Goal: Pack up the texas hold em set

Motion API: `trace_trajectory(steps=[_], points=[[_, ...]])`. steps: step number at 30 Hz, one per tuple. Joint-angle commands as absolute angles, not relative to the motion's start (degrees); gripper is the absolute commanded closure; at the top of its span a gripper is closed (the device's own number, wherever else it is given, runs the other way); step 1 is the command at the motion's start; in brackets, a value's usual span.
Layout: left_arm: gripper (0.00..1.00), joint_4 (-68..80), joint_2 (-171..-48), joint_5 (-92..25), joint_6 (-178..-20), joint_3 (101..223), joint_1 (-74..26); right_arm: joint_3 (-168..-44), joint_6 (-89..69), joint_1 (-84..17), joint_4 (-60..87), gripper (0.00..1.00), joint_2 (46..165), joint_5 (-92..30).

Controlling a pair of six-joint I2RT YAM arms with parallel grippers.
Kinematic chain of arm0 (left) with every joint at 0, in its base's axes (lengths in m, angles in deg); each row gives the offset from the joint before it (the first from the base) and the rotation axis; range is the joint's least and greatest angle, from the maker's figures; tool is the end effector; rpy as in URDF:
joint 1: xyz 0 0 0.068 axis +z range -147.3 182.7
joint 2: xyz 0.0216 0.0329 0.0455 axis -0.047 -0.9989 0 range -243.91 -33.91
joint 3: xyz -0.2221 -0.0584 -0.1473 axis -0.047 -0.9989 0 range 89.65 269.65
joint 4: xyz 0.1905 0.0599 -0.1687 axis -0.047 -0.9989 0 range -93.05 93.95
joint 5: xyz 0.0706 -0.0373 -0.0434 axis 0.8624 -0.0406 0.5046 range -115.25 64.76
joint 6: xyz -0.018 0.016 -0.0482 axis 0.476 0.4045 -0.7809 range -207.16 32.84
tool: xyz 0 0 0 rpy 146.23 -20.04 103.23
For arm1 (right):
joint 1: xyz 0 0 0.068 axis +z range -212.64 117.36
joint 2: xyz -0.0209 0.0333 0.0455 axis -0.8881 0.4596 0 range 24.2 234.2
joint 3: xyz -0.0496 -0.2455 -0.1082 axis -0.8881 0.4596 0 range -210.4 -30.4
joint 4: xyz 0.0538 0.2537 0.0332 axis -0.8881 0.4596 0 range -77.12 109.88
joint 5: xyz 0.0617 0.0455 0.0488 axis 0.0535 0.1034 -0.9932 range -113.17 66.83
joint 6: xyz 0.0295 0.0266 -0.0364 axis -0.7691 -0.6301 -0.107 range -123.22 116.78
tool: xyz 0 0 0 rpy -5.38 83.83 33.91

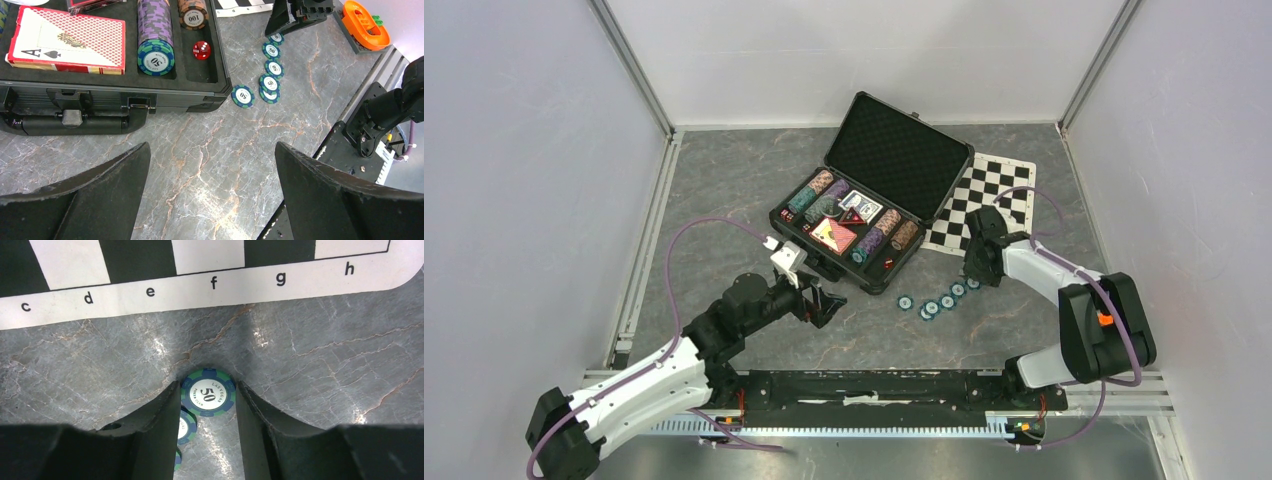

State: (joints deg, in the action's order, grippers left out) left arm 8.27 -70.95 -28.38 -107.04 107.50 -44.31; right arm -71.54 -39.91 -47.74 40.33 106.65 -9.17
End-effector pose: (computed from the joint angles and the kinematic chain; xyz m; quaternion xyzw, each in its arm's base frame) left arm 0.1118 -0.1229 0.2206 0.2020 0.7664 -0.3540 0.4965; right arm 0.2421 0.0555 0.1575 0.2065 0.9537 -0.0283 0.2168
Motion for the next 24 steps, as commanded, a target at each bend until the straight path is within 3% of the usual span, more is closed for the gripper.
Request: trace_trajectory(steps=[1, 15, 21, 24], points=[[0.00, 8.8, -70.9, -28.3, -105.9, 109.7, -44.3, -69.9, -40.1, -47.6, 46.6, 0.58, 106.3, -10.4], [0.00, 10.4, -76.1, -28.7, -109.1, 111.9, -44.3, -74.7, -32.9, -47.6, 46.9, 0.58, 96.9, -12.8], [0.00, 10.1, -82.1, -22.6, -124.1, 116.4, -44.3, -73.0, -27.3, -46.5, 40.9, 0.59, 93.2, -20.1], [0.00, 10.9, -89.3, -24.9, -127.6, 121.3, -44.2, -73.5, -25.1, -44.9, 38.6, 0.63, 93.0, -22.2]])
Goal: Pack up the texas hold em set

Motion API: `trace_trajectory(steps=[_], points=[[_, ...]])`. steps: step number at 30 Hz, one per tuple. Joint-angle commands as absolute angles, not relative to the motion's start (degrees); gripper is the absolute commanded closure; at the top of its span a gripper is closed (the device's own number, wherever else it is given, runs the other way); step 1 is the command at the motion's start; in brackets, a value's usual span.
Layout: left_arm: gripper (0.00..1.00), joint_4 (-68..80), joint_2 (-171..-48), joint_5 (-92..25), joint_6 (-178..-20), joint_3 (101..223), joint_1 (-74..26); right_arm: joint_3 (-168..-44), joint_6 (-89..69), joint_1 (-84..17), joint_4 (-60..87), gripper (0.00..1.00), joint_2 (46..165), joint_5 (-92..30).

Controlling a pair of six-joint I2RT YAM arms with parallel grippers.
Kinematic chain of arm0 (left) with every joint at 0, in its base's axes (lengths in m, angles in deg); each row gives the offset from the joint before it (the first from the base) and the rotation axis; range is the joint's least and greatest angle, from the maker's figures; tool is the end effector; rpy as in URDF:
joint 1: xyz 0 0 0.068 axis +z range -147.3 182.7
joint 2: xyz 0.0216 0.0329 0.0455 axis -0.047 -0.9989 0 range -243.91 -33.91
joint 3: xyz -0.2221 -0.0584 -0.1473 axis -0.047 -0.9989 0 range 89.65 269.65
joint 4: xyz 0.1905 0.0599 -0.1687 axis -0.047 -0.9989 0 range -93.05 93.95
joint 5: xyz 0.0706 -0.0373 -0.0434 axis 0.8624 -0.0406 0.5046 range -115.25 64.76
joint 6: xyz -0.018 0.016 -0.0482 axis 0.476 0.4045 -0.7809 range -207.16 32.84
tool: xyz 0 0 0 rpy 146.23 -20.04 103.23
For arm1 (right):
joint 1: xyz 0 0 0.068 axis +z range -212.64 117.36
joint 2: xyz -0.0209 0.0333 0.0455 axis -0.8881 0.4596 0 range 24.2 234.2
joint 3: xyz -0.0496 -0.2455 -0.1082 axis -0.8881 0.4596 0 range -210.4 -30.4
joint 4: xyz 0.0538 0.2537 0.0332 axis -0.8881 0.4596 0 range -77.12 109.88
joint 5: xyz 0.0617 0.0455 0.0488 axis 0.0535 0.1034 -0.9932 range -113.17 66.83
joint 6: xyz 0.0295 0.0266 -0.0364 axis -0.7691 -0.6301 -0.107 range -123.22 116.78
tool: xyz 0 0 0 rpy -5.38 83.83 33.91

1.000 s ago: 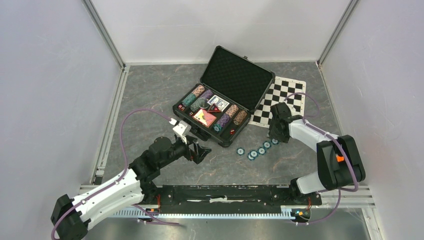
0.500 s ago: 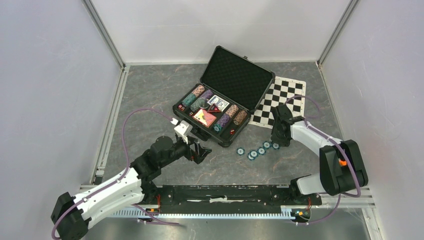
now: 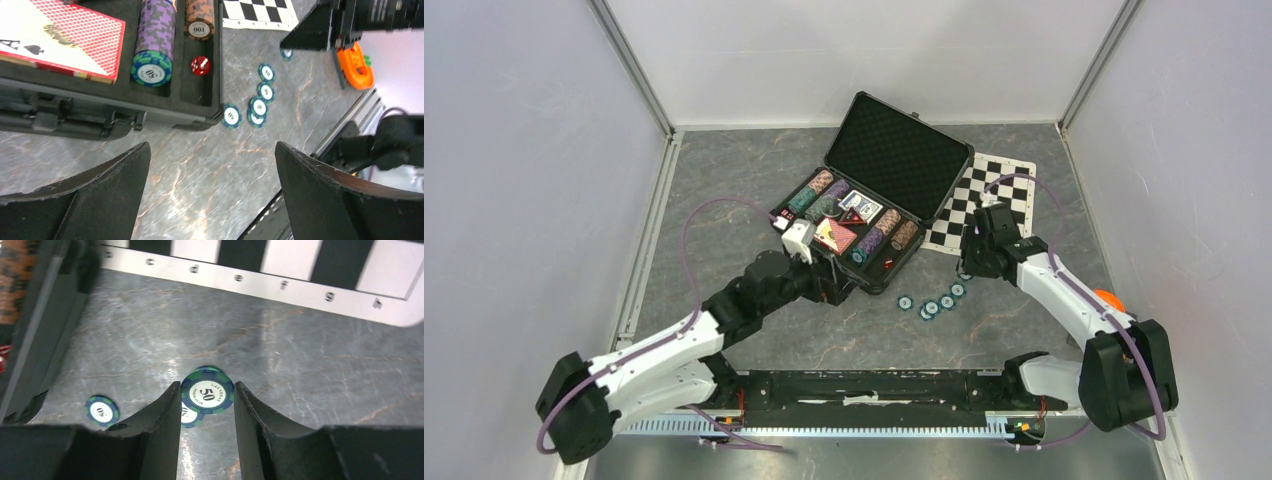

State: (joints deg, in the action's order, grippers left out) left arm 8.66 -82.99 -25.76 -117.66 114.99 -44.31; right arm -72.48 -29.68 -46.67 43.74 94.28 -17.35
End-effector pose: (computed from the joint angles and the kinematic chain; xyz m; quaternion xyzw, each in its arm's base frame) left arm 0.1354 -0.1458 0.2336 0.1195 0.8055 -0.3663 0.4503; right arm 0.2231 0.0601 0.2061 0.1015 0.9568 0.0514 0.2676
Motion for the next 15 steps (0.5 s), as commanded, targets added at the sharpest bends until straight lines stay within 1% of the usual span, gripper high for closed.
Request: trace_trajectory(steps=[1, 6, 9, 11, 15], points=[[0.00, 10.8, -92.2, -26.8, -128.5, 123.1, -44.0, -73.8, -24.5, -44.1, 38.1, 0.64, 93.1, -22.7], [0.00, 10.3, -106.5, -36.7, -131.8, 133.6, -41.9, -74.8, -21.4, -39.8, 35.0, 0.64, 93.7, -25.9], [0.01, 10.1, -112.9, -42.2, -132.7, 139.2, -41.3, -74.7, -19.8, -36.6, 32.2, 0.63, 92.3, -26.5], [0.02, 9.0, -116.0, -43.1, -132.6, 142.3, -41.1, -74.2, -18.7, -35.0, 30.4, 0.63, 90.5, -27.3], [0.05, 4.3, -119.5, -41.8, -131.3, 147.3, -41.0, -72.0, -17.2, -33.5, 25.5, 0.61, 87.1, -33.0]])
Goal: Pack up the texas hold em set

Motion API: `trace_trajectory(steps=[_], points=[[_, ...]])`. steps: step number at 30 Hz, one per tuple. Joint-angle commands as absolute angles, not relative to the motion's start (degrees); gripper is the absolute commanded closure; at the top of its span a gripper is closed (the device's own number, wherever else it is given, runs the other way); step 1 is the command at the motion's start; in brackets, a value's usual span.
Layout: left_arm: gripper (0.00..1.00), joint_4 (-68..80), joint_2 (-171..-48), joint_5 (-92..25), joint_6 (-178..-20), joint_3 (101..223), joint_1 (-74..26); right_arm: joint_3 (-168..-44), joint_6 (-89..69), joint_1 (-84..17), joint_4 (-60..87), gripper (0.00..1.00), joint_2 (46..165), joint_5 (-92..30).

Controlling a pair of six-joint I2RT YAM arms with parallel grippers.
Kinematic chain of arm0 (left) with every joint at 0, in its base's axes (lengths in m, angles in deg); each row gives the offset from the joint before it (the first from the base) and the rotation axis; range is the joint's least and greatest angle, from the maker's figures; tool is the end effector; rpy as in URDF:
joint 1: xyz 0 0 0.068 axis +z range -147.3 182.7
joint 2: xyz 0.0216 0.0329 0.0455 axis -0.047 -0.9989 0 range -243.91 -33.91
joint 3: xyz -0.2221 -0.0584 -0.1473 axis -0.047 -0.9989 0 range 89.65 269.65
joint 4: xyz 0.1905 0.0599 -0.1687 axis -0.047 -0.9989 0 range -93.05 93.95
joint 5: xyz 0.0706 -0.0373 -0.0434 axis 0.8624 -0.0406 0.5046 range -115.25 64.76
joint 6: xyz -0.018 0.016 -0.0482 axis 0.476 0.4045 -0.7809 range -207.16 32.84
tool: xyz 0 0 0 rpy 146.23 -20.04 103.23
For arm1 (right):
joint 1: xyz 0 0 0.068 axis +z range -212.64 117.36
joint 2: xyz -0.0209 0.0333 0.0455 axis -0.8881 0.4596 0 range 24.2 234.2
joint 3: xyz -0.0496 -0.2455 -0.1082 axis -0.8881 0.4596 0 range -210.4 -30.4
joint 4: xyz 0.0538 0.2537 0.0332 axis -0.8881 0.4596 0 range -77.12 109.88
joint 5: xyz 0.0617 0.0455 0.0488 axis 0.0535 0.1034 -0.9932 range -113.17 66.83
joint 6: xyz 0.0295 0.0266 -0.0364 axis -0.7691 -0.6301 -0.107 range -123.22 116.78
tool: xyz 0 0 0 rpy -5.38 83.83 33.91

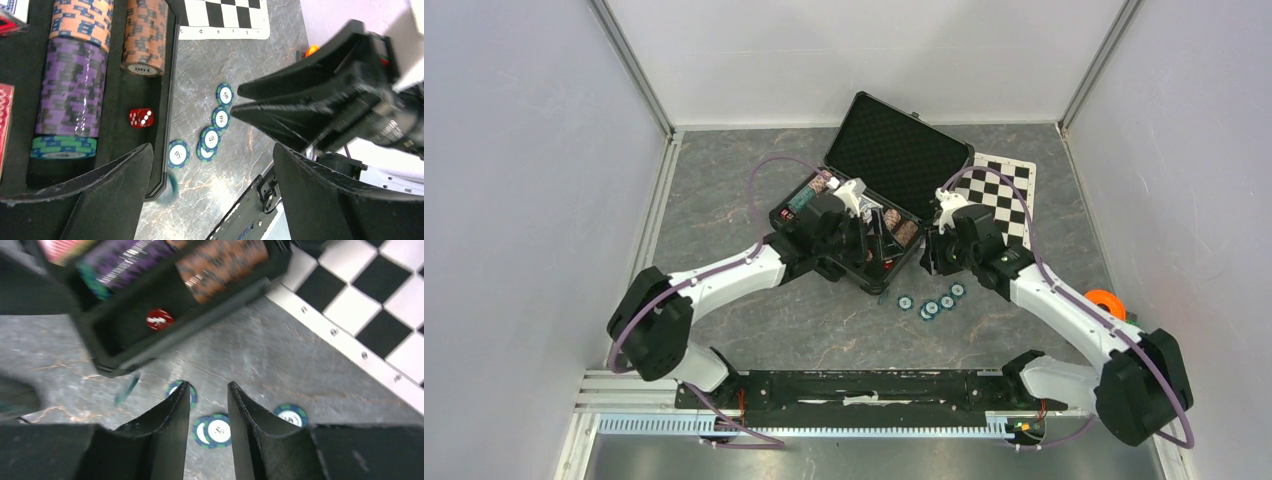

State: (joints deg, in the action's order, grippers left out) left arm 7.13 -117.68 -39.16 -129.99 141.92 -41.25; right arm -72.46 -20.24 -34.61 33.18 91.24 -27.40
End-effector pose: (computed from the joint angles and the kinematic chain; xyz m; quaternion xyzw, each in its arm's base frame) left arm 0.2295 -0.2332 0.2477 0.0704 0.8516 -0.4252 0.2983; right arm 0.2119 0.1158 0.2298 -0.1026 0.9186 0.1771 0.3381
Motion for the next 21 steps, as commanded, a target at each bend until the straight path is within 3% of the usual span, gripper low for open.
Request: trace_trajectory(steps=[1, 6, 17, 21], points=[[0.06, 2.5, -120.3, -41.9, -131.0, 148.6, -41.0, -71.5, -17.1, -33.2, 24.7, 0.60, 86.6, -33.8], [0.07, -3.1, -121.6, -40.3, -129.8, 152.0, -40.0, -73.2, -16.3, -31.4, 28.6, 0.58, 87.7, -24.5], [0.07, -15.8, -107.5, -31.8, -119.0, 141.6, -41.8, -66.3, -16.9, -28.3, 33.0, 0.23, 85.2, -24.6], [0.05, -16.8, -101.6, -29.0, -116.1, 136.0, -45.4, -65.4, -17.1, -26.8, 37.7, 0.20, 84.3, -23.5]])
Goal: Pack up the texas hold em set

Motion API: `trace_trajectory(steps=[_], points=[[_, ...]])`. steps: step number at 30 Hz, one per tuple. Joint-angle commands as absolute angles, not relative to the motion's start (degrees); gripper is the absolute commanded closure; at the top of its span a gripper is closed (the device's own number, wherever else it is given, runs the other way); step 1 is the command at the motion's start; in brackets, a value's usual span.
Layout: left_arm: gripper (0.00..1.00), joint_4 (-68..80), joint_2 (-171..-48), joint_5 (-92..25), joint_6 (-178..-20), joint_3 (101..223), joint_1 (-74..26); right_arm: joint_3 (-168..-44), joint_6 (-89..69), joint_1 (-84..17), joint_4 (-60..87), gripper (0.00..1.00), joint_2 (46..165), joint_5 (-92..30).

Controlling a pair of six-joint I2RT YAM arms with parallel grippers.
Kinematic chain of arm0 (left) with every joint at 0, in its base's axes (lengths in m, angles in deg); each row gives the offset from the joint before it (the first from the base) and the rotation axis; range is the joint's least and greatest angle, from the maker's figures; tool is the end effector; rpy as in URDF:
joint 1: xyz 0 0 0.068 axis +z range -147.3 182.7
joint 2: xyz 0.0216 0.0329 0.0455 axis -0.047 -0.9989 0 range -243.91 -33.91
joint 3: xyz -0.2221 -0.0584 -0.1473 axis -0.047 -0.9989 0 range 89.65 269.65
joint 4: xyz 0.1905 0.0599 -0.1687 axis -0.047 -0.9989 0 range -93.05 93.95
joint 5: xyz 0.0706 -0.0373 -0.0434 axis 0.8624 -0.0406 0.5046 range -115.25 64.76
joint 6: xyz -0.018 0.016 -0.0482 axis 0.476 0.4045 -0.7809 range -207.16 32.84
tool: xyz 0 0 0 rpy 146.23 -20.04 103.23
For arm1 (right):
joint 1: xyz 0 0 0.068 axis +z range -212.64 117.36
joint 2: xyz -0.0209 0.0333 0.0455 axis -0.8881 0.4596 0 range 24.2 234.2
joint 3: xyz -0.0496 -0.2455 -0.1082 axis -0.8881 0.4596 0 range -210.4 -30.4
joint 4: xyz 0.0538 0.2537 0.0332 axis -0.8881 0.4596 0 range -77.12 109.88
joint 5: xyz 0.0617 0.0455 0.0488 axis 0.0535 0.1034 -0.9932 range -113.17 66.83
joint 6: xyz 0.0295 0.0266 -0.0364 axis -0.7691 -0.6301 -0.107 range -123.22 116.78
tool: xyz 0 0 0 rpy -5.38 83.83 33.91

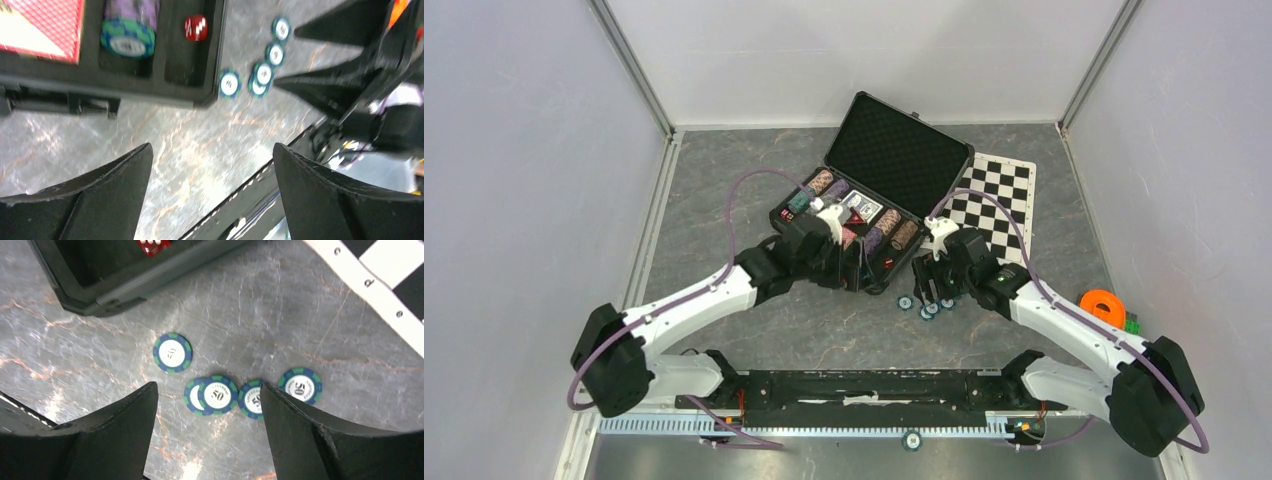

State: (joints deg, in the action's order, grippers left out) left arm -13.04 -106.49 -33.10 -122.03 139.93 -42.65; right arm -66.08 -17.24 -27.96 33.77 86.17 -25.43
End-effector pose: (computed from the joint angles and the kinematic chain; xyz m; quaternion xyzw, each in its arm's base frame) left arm 0.1897 -0.1990 0.2588 0.1115 0.8951 -0.3226 0.2868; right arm 0.1773 0.1244 0.2115 -0.1740 0.9144 0.1672 0.3250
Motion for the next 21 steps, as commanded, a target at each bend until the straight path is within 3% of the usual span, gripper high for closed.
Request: trace_trajectory(steps=[1, 8, 11, 21], points=[[0.05, -16.0, -100.0, -28.8, -115.5, 134.6, -46.0, -65.1, -17.5, -26.5, 38.4, 0.20, 84.0, -21.1], [0.07, -11.4, -93.9, -26.2, -111.8, 129.7, -47.1, -66.1, -21.8, -26.3, 42.5, 0.19, 87.6, -11.3], [0.06, -6.2, -91.1, -25.6, -111.3, 125.5, -47.2, -67.0, -23.8, -27.5, 44.3, 0.25, 91.0, -8.3], [0.05, 1.5, -83.9, -24.0, -108.2, 117.5, -47.2, -65.0, -24.7, -37.8, 40.0, 0.25, 91.5, -13.1]])
